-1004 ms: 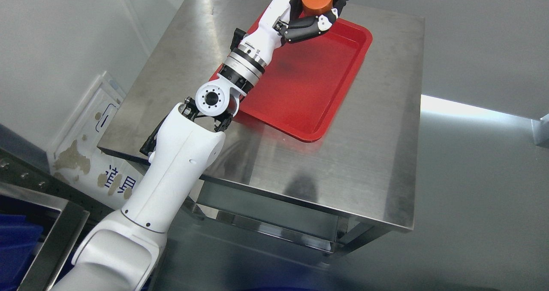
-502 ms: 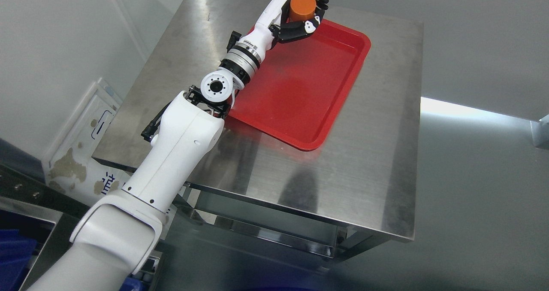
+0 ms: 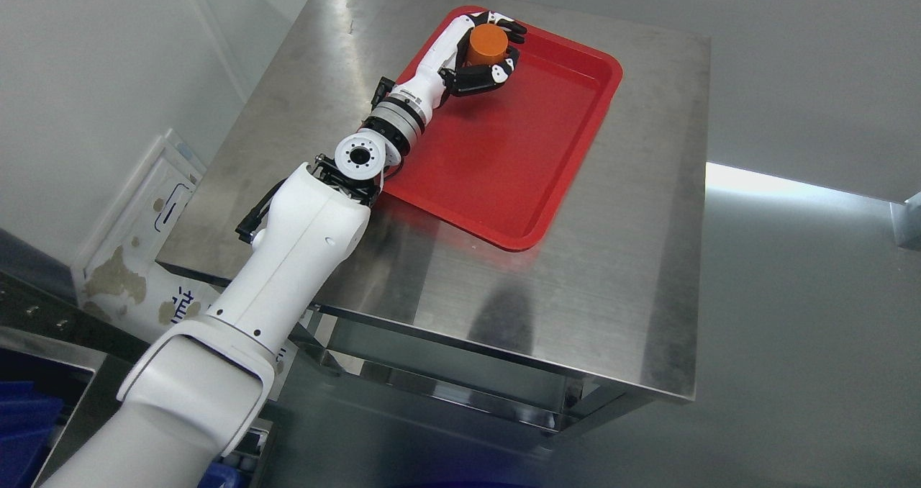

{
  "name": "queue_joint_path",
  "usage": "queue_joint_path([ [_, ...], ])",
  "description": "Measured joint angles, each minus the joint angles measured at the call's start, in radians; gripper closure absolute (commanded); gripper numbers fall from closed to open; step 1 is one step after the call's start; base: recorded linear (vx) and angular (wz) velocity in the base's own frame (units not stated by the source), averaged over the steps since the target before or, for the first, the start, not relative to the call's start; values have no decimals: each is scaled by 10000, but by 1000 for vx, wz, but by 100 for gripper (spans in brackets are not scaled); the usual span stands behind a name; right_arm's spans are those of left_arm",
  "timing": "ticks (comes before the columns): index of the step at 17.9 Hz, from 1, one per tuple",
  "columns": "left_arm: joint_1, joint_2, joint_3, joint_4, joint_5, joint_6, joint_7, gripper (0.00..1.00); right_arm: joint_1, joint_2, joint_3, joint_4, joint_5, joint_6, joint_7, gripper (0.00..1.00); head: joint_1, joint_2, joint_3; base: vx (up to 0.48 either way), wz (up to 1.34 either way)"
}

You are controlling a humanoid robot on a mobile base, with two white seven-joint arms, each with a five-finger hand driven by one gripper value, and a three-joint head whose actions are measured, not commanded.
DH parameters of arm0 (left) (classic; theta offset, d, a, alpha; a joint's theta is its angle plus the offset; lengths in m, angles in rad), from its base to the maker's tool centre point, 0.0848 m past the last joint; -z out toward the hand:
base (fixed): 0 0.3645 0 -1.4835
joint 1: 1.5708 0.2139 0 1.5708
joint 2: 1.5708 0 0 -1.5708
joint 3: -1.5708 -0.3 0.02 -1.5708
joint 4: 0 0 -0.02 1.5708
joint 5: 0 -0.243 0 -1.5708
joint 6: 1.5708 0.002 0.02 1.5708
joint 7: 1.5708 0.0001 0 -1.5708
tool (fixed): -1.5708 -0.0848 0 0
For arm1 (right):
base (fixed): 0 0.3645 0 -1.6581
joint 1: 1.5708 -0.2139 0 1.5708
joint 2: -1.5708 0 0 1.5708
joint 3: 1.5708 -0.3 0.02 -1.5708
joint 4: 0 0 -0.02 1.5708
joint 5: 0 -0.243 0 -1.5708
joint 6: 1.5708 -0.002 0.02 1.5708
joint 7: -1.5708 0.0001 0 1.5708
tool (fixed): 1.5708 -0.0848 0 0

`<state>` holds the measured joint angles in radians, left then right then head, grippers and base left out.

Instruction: Grab orange capacitor from left shelf to right desk

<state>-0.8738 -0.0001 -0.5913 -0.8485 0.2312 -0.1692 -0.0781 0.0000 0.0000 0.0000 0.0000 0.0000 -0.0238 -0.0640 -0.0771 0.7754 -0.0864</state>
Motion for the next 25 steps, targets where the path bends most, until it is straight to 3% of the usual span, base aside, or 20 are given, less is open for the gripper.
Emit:
queue_joint_path([
  [2, -9, -1, -30, 152, 4, 4, -20, 65, 0, 0, 0, 0, 0, 0, 0, 0, 0, 0, 0, 0, 0],
  [4, -19, -1, -38, 270, 10, 8, -25, 54, 0, 0, 0, 0, 0, 0, 0, 0, 0, 0, 0, 0, 0],
  [7, -41, -2, -36, 370, 22, 9, -30, 20, 0, 0, 0, 0, 0, 0, 0, 0, 0, 0, 0, 0, 0],
  [9, -79, -2, -13, 348, 35, 357, -35, 10, 0, 0, 0, 0, 0, 0, 0, 0, 0, 0, 0, 0, 0],
  [13, -158, 1, 118, 128, 78, 1137, -41, 7, 0, 0, 0, 0, 0, 0, 0, 0, 0, 0, 0, 0, 0],
  [18, -531, 1, 467, -182, 107, 1380, -41, 2, 0, 0, 0, 0, 0, 0, 0, 0, 0, 0, 0, 0, 0],
  [22, -928, 1, 980, -594, 119, 2461, -56, 2, 0, 0, 0, 0, 0, 0, 0, 0, 0, 0, 0, 0, 0],
  [25, -1152, 2, 1517, -981, 119, 3101, -881, 2, 0, 0, 0, 0, 0, 0, 0, 0, 0, 0, 0, 0, 0],
])
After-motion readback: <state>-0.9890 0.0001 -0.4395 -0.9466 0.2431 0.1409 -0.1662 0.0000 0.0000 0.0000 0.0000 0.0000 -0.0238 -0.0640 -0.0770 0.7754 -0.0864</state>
